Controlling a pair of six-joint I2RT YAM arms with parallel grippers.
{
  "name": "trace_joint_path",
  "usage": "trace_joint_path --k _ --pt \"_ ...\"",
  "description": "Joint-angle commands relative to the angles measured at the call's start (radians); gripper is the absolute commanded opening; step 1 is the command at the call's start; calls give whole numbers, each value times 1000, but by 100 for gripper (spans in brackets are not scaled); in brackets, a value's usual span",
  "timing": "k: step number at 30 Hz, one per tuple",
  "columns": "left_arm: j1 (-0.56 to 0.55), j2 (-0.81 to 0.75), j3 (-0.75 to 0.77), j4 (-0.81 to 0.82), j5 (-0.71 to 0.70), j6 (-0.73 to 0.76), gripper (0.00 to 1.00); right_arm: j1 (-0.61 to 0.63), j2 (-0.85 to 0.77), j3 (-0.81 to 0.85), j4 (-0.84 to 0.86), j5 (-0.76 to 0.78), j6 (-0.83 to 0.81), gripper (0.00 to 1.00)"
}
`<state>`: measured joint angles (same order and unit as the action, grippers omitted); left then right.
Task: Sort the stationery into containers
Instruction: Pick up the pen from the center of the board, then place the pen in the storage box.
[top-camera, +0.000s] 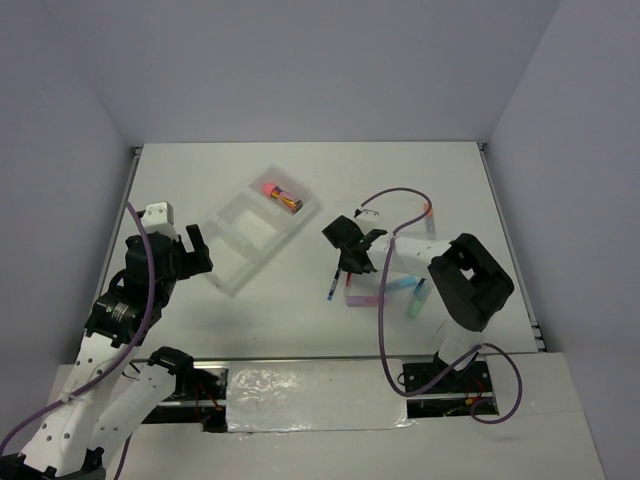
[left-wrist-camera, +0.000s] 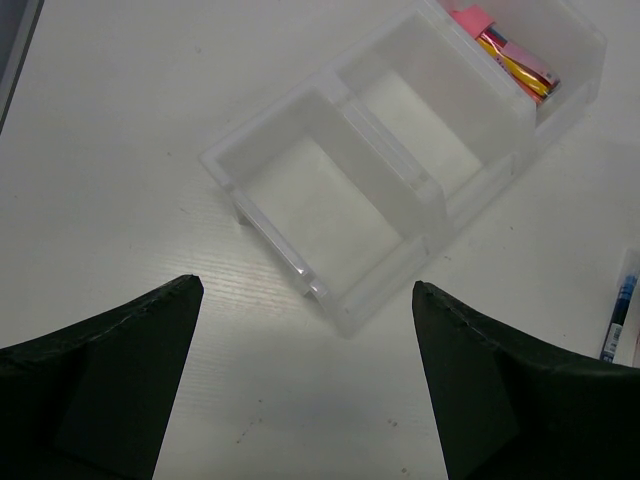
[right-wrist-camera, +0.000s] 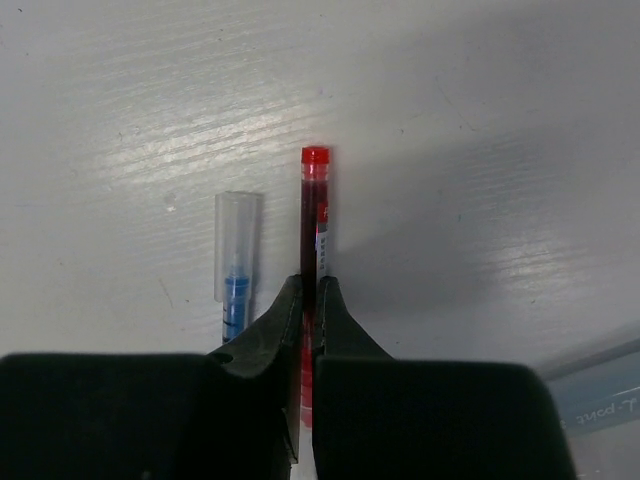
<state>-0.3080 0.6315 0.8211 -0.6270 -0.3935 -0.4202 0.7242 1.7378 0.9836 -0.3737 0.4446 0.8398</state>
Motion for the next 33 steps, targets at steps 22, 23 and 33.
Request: trace_joint_path --k 22,23,33 --pt "6 20 18 18 -48 0 99 208 512 1179 -34 -106 -893 1" --pt "6 23 18 19 -45 3 99 204 532 1226 -34 -95 -897 3" --pt "6 11 15 23 -45 3 99 169 565 1159 105 -127 -779 16"
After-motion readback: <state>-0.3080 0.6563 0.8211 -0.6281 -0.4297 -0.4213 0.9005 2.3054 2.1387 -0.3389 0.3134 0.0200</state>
